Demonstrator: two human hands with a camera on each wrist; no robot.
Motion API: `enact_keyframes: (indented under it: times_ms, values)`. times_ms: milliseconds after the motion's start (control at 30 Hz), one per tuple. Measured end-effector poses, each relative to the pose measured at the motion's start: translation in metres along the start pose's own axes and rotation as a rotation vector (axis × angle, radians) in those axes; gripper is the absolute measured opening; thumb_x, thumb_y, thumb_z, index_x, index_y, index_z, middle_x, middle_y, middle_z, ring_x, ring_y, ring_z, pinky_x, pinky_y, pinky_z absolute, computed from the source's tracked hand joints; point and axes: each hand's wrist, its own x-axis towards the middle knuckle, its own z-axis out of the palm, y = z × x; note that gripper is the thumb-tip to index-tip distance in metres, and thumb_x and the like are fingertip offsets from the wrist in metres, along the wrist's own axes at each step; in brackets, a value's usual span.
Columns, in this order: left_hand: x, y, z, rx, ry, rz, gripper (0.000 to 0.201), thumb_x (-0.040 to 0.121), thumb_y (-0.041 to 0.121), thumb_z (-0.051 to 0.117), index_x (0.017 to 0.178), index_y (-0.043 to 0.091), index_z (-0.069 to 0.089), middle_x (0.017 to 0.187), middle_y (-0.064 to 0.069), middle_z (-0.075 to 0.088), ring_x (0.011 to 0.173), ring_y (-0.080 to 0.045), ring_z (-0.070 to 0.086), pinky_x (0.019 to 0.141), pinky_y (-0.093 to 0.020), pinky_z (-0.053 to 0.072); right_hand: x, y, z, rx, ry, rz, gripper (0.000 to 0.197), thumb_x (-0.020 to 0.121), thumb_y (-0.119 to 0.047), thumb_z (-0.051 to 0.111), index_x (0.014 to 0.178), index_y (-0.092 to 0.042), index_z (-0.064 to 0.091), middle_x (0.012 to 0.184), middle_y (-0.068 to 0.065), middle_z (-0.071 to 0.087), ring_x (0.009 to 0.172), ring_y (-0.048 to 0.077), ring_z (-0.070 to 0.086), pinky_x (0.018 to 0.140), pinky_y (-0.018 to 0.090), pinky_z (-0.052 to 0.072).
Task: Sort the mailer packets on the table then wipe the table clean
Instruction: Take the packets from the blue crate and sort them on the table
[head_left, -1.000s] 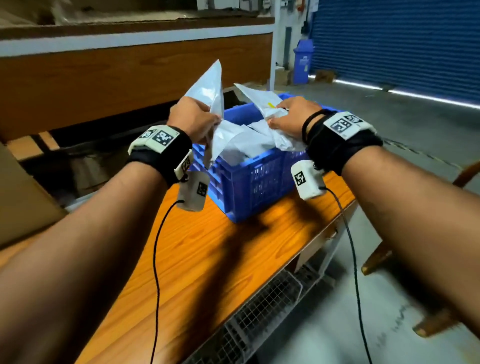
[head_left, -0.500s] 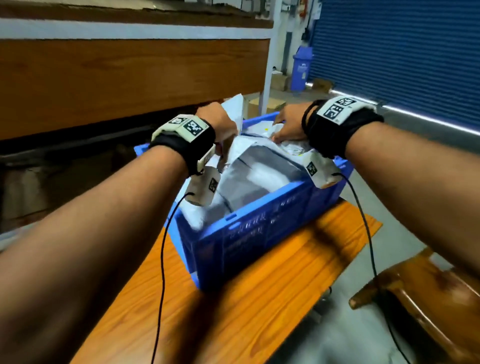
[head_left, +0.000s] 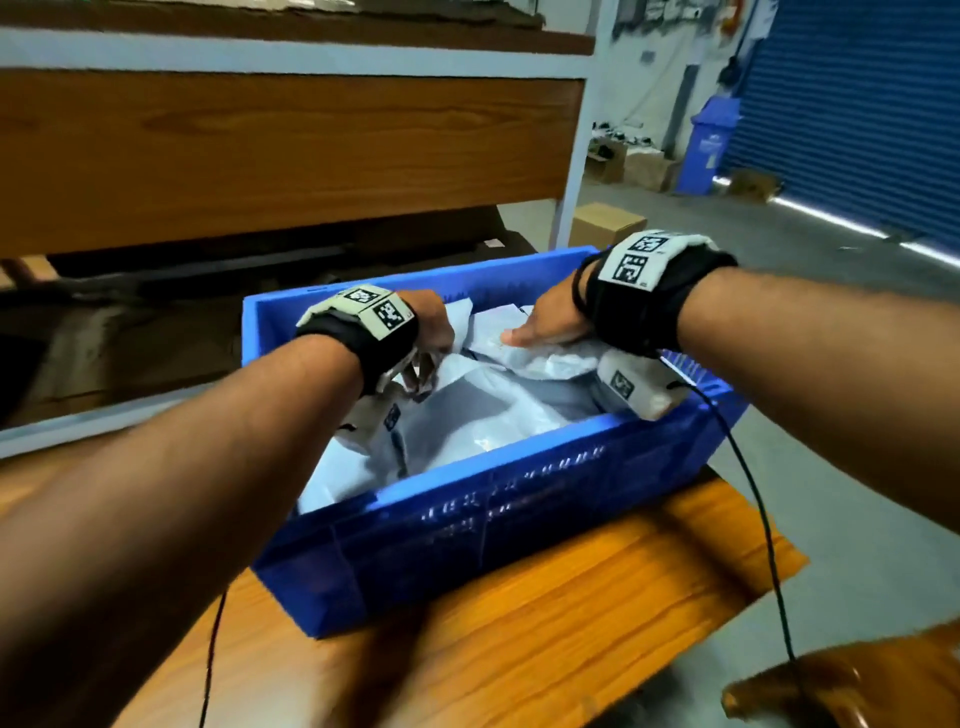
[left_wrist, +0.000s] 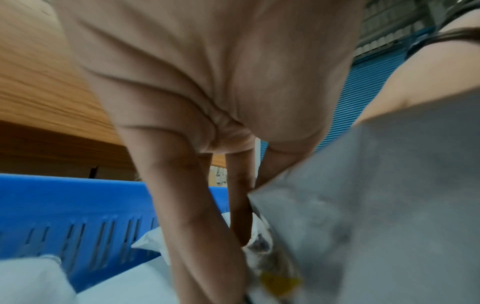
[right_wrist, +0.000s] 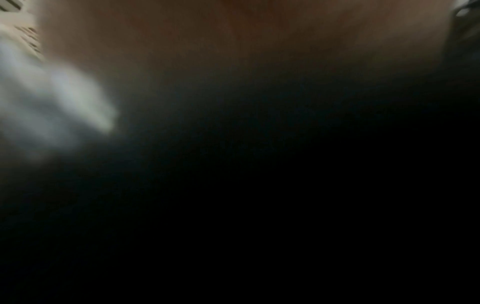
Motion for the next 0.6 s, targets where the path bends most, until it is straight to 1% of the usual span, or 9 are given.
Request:
enact_keyframes:
  times_ms: [67, 133, 200, 233, 300, 367, 433, 500, 600]
  values:
    - [0.006, 0.0, 0.002, -0.016, -0.04, -0.055, 0.024, 0.089, 0.023, 0.06, 0.086, 0.002, 0.071, 0.099, -0.012, 0.073, 0.07, -0.027, 0.07, 0.078, -0.035, 0.058, 0.001, 0.015, -0.009, 0.041, 0.064, -0.035, 0.059, 0.102, -0.05, 0.024, 0.085, -0.009, 0.061, 0.092, 0.01, 0.057, 0.062, 0.015, 0.049, 0.062, 0.026, 0.039]
    - [0.007, 0.001, 0.005, -0.014, -0.091, -0.082, 0.042, 0.095, 0.039, 0.054, 0.084, 0.002, 0.07, 0.095, -0.011, 0.071, 0.052, -0.025, 0.066, 0.067, -0.037, 0.06, 0.007, 0.036, -0.016, 0.136, 0.068, -0.086, 0.042, 0.103, -0.039, 0.034, 0.112, -0.007, 0.059, 0.103, 0.011, 0.06, 0.076, 0.022, 0.06, 0.063, 0.023, 0.05]
    - [0.007, 0.003, 0.008, 0.006, -0.111, -0.098, 0.053, 0.099, 0.049, 0.041, 0.092, 0.002, 0.067, 0.096, -0.011, 0.068, 0.042, -0.019, 0.061, 0.05, -0.029, 0.055, 0.01, 0.053, -0.018, 0.215, 0.013, -0.154, 0.033, 0.102, -0.019, 0.043, 0.134, -0.017, 0.052, 0.118, 0.008, 0.06, 0.095, 0.027, 0.066, 0.078, 0.038, 0.056]
    - [0.008, 0.003, 0.007, 0.055, -0.101, -0.101, 0.053, 0.099, 0.049, 0.038, 0.099, 0.004, 0.066, 0.1, -0.012, 0.067, 0.046, -0.018, 0.062, 0.046, -0.023, 0.051, 0.012, 0.058, -0.018, 0.205, -0.007, -0.179, 0.039, 0.1, -0.011, 0.046, 0.137, -0.021, 0.05, 0.123, 0.007, 0.059, 0.1, 0.028, 0.066, 0.082, 0.042, 0.056]
    - [0.008, 0.001, 0.004, 0.189, -0.034, -0.076, 0.045, 0.099, 0.043, 0.042, 0.116, 0.009, 0.065, 0.117, -0.011, 0.065, 0.077, -0.024, 0.066, 0.05, -0.016, 0.044, 0.017, 0.062, -0.015, 0.058, -0.011, -0.239, 0.05, 0.095, -0.011, 0.057, 0.141, -0.025, 0.046, 0.132, 0.007, 0.056, 0.106, 0.027, 0.064, 0.086, 0.042, 0.054]
    - [0.012, -0.002, 0.004, 0.236, 0.067, -0.018, 0.041, 0.094, 0.032, 0.055, 0.133, 0.02, 0.056, 0.134, -0.009, 0.055, 0.111, -0.026, 0.058, 0.073, -0.022, 0.045, 0.023, 0.059, -0.008, -0.086, -0.002, -0.293, 0.067, 0.087, -0.028, 0.07, 0.145, -0.031, 0.037, 0.142, 0.004, 0.049, 0.118, 0.024, 0.057, 0.092, 0.032, 0.047]
    - [0.013, -0.004, 0.011, 0.283, 0.07, 0.001, 0.066, 0.085, 0.035, 0.068, 0.144, 0.031, 0.04, 0.144, -0.006, 0.046, 0.127, -0.026, 0.047, 0.097, -0.029, 0.039, 0.029, 0.056, 0.001, -0.109, 0.015, -0.335, 0.08, 0.08, -0.04, 0.075, 0.147, -0.04, 0.032, 0.149, -0.001, 0.04, 0.129, 0.02, 0.047, 0.091, 0.025, 0.036]
    - [0.014, -0.003, 0.02, 0.244, -0.048, -0.026, 0.083, 0.077, 0.04, 0.076, 0.147, 0.03, 0.033, 0.145, -0.003, 0.044, 0.131, -0.023, 0.043, 0.104, -0.03, 0.035, 0.034, 0.05, 0.01, -0.1, 0.006, -0.379, 0.086, 0.076, -0.044, 0.077, 0.147, -0.044, 0.029, 0.152, -0.001, 0.035, 0.134, 0.021, 0.04, 0.095, 0.029, 0.036]
    - [0.017, -0.006, 0.029, 0.211, -0.166, -0.062, 0.057, 0.072, 0.04, 0.08, 0.121, 0.022, 0.057, 0.127, -0.002, 0.06, 0.11, -0.022, 0.056, 0.091, -0.029, 0.042, 0.041, 0.043, 0.018, -0.117, -0.014, -0.39, 0.088, 0.077, -0.046, 0.075, 0.148, -0.044, 0.024, 0.152, 0.003, 0.035, 0.136, 0.025, 0.039, 0.097, 0.031, 0.036]
